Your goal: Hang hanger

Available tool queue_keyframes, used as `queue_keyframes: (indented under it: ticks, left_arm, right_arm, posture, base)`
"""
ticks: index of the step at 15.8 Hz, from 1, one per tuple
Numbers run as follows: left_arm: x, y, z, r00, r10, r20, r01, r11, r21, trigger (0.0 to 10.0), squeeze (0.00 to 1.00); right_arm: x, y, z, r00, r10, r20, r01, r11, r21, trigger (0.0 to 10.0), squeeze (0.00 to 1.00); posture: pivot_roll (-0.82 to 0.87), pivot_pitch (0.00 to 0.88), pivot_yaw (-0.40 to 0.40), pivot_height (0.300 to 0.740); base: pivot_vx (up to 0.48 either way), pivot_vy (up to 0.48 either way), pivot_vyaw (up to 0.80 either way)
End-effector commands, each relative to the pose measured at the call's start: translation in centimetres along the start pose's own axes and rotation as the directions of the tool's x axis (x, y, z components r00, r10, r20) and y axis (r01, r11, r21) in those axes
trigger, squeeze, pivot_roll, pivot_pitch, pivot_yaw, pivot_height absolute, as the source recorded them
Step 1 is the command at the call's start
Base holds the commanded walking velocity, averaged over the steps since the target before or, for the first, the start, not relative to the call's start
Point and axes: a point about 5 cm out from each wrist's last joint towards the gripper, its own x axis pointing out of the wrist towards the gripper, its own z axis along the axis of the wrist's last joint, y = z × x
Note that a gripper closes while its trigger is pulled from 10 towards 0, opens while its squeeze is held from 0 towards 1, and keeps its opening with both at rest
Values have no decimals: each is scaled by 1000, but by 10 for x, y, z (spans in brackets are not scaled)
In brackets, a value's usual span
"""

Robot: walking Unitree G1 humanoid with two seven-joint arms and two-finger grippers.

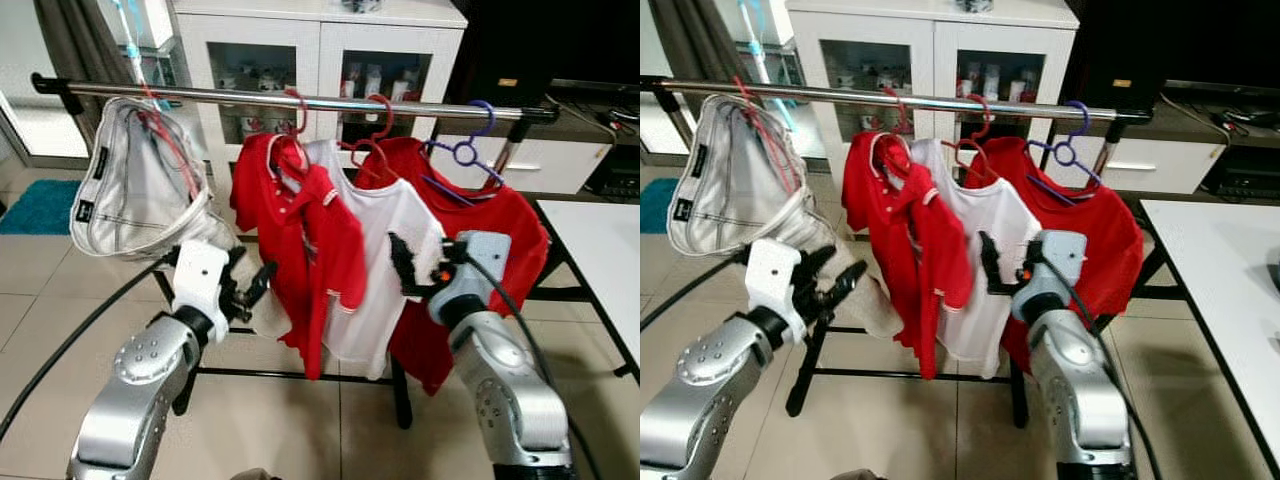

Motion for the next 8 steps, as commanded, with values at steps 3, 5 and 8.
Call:
queue_keyframes:
  ticks: [3, 5, 8]
  left_arm:
    - [6, 8, 15, 997, 33, 67, -28, 997, -75, 10000, 0]
    - [8, 6, 14, 998, 18, 53, -17, 1000, -16, 10000, 0]
    - [3, 5, 9, 999, 35, 26, -35, 999, -6, 10000, 0]
  right_arm:
    - [0, -4, 1, 1000, -21, 3, 21, 1000, -3, 10000, 1000]
    - [-2, -7, 1, 1000, -31, 3, 31, 1000, -3, 10000, 1000]
    - [-4, -3, -1, 1000, -12, -10, 12, 1000, -4, 10000, 1000]
  posture:
    - [23, 0, 12, 740]
    - [24, 0, 11, 740]
    - [22, 0, 4, 740]
  base:
    - [0, 0, 0]
    - [0, 0, 0]
    - [0, 0, 0]
